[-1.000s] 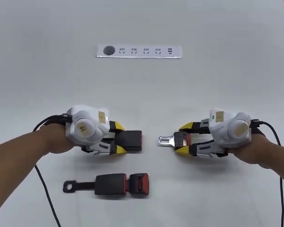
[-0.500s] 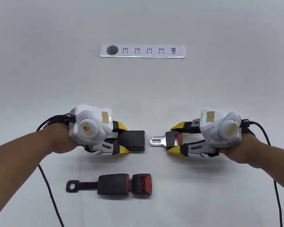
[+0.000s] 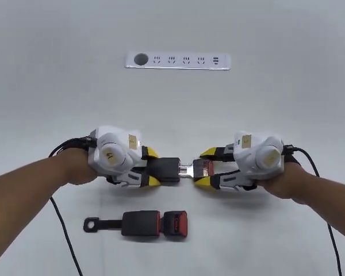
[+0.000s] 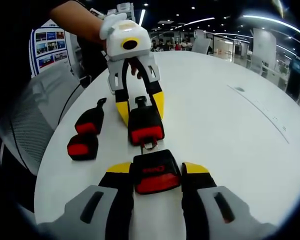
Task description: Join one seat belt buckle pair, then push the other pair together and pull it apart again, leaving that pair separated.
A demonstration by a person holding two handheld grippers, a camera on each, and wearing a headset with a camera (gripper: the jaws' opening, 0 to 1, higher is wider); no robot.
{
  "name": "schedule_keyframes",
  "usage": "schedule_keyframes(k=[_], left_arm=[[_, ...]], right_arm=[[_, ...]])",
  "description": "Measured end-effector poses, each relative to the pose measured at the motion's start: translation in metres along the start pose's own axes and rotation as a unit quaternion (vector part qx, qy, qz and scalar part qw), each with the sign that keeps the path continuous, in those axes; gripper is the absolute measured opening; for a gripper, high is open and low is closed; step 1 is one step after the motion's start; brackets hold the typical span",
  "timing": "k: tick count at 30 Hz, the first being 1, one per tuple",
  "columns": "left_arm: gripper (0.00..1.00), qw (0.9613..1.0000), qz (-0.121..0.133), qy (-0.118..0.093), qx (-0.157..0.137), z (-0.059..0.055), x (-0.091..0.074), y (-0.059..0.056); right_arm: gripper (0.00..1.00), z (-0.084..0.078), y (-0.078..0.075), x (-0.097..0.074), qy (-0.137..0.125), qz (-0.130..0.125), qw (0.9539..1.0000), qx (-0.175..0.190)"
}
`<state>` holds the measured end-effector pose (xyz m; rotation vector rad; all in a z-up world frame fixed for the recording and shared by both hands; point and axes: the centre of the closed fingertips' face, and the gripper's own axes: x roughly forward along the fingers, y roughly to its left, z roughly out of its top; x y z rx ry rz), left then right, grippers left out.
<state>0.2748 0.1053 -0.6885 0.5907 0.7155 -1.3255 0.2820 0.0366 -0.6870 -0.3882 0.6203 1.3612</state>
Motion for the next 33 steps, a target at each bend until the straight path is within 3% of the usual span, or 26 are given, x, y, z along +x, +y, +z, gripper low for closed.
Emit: schedule_keyframes(k=[14,33], left_arm=[[0.33,1.0000,-0.002,0.008,0.004,-0.001,0.000,0.001],[0.33,0.9991,-0.032,0.014,0.024,-0.002,0.003,0.002]], right_arm=[[0.35,0.002,-0.001,0.005,-0.004,-0.008,0.9999,0.011],[0.34,0.010,0.002,0.018,0.000,0.002,1.0000,0.004]])
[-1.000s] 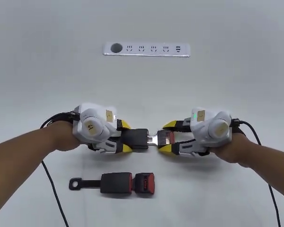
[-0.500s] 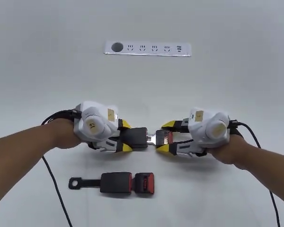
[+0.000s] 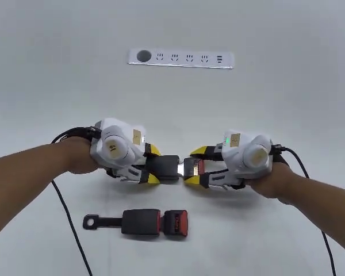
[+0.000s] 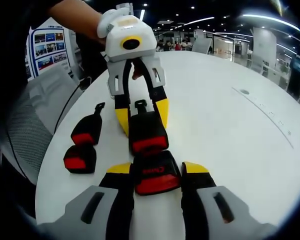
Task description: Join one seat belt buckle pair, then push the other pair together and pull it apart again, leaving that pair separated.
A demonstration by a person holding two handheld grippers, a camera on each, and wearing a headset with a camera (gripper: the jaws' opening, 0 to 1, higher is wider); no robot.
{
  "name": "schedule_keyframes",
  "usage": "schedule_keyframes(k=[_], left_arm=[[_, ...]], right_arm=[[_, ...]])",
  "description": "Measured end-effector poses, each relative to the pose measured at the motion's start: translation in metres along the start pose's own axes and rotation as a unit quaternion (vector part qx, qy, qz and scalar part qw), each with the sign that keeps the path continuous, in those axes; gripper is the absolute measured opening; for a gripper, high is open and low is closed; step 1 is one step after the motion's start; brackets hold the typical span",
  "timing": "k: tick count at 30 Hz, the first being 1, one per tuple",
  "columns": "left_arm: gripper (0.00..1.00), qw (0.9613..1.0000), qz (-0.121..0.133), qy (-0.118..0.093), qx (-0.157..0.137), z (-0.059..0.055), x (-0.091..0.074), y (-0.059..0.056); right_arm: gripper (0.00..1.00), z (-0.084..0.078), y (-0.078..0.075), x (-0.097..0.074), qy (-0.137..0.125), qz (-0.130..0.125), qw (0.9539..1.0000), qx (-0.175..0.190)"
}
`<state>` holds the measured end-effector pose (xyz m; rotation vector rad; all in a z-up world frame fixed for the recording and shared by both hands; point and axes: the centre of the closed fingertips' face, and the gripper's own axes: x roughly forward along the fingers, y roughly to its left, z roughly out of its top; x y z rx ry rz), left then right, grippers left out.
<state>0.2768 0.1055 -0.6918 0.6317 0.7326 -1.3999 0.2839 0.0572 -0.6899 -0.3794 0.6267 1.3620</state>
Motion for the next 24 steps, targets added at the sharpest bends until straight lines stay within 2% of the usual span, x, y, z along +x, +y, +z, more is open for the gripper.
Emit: schedule_keyframes(k=[24], left_arm=[[0.34,1.0000,-0.006,0.001,0.005,0.0003,-0.0001,-0.0011]], right_arm=[[0.35,0.0010,0.0002,0.0049,0.004,-0.003,1.0000,-0.004]])
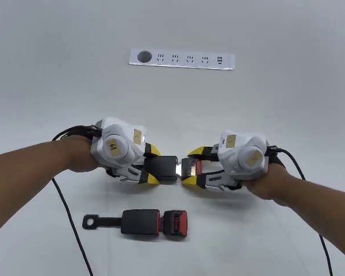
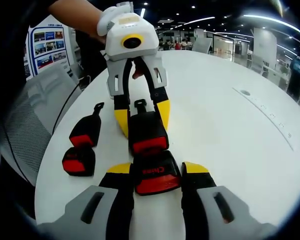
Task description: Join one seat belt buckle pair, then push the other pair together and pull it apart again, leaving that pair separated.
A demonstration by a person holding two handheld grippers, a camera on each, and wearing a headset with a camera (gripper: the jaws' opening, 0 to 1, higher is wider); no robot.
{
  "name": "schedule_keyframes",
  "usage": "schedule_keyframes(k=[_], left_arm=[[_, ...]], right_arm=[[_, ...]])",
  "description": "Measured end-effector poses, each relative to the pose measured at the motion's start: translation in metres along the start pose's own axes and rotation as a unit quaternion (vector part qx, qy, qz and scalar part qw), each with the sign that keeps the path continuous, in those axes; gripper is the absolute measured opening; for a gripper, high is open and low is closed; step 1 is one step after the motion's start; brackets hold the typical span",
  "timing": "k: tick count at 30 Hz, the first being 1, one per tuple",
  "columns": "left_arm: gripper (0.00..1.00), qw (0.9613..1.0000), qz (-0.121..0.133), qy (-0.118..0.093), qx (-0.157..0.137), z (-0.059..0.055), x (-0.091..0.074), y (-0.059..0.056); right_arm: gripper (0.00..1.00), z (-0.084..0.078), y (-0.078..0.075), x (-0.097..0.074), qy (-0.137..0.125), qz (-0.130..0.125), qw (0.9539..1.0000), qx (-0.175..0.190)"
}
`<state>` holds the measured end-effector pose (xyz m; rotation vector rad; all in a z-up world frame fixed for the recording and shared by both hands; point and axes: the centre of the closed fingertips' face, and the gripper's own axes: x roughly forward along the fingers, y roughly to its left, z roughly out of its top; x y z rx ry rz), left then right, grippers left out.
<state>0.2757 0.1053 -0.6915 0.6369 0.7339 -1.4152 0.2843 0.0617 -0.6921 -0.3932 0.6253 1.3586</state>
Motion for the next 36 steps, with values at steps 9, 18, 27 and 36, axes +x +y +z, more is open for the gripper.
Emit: schedule_keyframes(k=[9,18,27,36], left_arm=[[0.34,1.0000,-0.003,0.006,0.006,-0.0015,0.0004,-0.0004],[0.34,1.0000,-0.003,0.007,0.005,-0.0039,0.0008,0.0001],[0.34,1.0000,-0.001,0.006,0.004,-0.0010,-0.0006,-0.0019],[0.34,1.0000,0.004,0.004,0.000,0.0010,-0.0021,-0.0034]], right_arm=[[0.35,0.0038,0.0026,-0.0007,-0.002,0.002,1.0000,-0.004],[0.35,0.0053,0.0049,-0.0016,0.001,0.001,1.0000,-0.005],[0.35,0.0052,0.0056,-0.0029,0.002,0.002,1.0000,-0.006],[0.35,-0.0001,0.0033,-0.0050,0.004,0.001,1.0000,-0.005]])
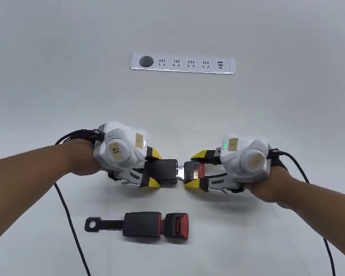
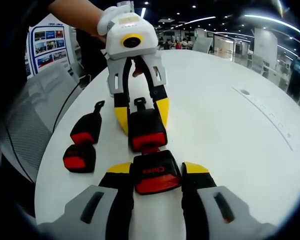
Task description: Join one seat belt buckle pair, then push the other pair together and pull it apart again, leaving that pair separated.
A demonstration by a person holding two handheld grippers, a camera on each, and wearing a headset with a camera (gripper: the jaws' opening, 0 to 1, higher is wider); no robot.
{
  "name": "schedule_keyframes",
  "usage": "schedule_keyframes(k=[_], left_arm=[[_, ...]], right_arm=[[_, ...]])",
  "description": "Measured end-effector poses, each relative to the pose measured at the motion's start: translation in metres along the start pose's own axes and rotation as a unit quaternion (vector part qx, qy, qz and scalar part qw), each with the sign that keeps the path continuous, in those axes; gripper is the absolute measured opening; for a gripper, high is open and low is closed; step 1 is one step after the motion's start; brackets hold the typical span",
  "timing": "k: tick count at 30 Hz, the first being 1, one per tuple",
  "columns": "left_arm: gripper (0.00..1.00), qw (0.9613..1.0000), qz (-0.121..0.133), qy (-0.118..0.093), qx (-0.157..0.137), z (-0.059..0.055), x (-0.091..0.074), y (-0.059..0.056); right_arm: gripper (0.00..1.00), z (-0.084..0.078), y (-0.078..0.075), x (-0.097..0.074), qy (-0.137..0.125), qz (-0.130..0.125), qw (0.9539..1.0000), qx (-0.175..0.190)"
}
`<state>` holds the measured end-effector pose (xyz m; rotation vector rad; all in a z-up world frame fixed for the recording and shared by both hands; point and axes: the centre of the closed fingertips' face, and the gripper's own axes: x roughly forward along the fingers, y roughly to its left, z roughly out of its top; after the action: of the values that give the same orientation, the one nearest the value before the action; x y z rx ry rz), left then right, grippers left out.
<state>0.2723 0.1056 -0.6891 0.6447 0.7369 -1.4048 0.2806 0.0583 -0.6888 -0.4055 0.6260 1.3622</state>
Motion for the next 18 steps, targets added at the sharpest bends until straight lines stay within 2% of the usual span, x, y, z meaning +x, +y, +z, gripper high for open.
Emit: schedule_keyframes(k=[18], left_arm=[[0.34,1.0000,-0.001,0.009,0.003,-0.002,0.001,0.000]], right_arm=[[0.35,-0.013,-0.001,-0.015,0.002,-0.002,1.0000,0.009]])
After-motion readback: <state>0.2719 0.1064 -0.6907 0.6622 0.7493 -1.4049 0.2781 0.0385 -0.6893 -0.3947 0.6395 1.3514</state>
